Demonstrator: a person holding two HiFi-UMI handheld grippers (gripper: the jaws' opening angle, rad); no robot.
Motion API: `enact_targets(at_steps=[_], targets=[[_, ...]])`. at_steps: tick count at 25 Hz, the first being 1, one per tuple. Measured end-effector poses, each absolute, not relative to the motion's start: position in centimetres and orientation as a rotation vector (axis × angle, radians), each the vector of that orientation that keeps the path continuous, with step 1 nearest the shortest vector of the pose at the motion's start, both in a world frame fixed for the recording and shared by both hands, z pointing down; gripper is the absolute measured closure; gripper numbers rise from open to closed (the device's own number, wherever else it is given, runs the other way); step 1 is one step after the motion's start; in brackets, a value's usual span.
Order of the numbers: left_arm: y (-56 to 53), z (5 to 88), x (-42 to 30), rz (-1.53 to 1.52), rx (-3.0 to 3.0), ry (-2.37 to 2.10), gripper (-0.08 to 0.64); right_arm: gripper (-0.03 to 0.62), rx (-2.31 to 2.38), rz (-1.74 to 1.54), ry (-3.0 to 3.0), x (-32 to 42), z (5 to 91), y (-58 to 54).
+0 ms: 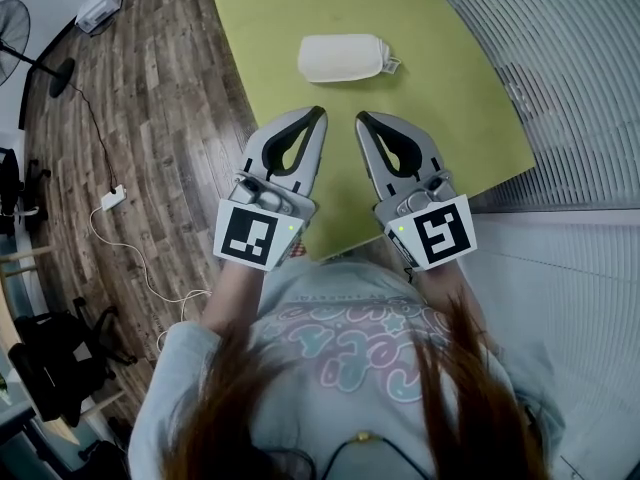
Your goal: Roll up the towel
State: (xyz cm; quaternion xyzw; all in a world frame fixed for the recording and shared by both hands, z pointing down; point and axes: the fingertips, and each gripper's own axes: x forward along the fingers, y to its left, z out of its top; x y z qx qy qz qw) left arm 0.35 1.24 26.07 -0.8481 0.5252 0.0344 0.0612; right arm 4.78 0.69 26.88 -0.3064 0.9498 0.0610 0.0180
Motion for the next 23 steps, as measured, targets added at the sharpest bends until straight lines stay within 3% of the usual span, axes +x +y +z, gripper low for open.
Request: enact_targets(at_steps=[23], targets=[[1.7, 24.6, -0.6, 0.164, -2.587, 1.556, 0.546, 0.589, -0.953, 0.217, 2.952, 4.0, 25.6, 1.0]])
